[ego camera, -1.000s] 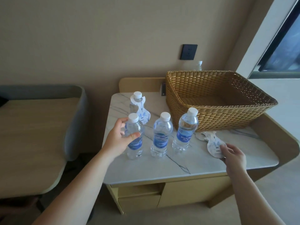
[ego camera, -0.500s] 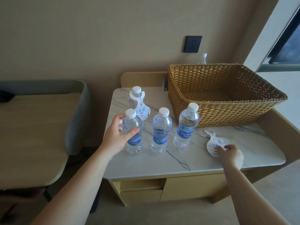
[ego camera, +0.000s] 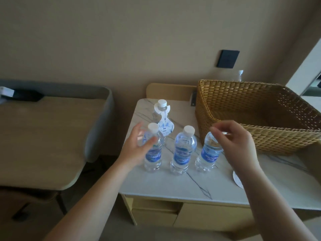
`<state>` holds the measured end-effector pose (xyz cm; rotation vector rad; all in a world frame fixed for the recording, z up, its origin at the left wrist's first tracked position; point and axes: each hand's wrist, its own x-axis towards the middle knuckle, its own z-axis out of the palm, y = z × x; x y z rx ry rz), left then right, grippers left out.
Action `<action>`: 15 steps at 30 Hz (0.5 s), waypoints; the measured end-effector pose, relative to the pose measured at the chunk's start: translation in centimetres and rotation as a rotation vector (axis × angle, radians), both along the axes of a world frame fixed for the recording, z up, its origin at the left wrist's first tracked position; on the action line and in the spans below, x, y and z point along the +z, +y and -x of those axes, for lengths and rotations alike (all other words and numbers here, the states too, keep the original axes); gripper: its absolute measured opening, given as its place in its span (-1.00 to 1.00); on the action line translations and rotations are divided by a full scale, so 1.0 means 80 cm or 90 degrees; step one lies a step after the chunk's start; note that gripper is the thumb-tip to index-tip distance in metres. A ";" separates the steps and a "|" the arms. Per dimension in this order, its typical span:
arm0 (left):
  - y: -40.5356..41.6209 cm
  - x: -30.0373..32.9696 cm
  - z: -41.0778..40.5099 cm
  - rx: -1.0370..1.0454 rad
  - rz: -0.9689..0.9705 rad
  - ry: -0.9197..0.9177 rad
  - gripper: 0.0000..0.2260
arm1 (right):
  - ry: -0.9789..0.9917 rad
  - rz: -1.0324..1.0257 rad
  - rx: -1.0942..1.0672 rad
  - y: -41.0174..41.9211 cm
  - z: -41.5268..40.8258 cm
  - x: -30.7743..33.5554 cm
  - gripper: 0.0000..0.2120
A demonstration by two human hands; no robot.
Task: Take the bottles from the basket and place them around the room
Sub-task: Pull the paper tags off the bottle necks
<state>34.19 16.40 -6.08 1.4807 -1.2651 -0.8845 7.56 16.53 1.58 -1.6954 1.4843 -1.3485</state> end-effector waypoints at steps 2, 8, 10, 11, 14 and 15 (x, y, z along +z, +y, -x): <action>-0.016 0.014 -0.017 0.019 0.011 0.054 -0.38 | 0.053 -0.033 0.091 -0.025 -0.020 0.026 -0.90; -0.113 0.038 -0.056 -0.005 -0.037 0.054 -0.68 | 0.222 -0.238 0.212 -0.143 -0.092 0.036 -0.55; -0.145 0.029 -0.061 -0.074 -0.076 0.048 -0.52 | 0.320 -0.302 0.225 -0.172 -0.110 0.019 -0.40; -0.157 0.024 -0.061 -0.116 -0.094 0.045 -0.44 | 0.361 -0.329 0.235 -0.182 -0.116 0.010 -0.36; -0.183 0.011 -0.055 -0.246 -0.105 0.056 -0.31 | 0.410 -0.359 0.237 -0.200 -0.122 -0.012 -0.42; -0.188 0.008 -0.054 -0.278 -0.103 0.058 -0.31 | 0.416 -0.360 0.236 -0.203 -0.122 -0.018 -0.50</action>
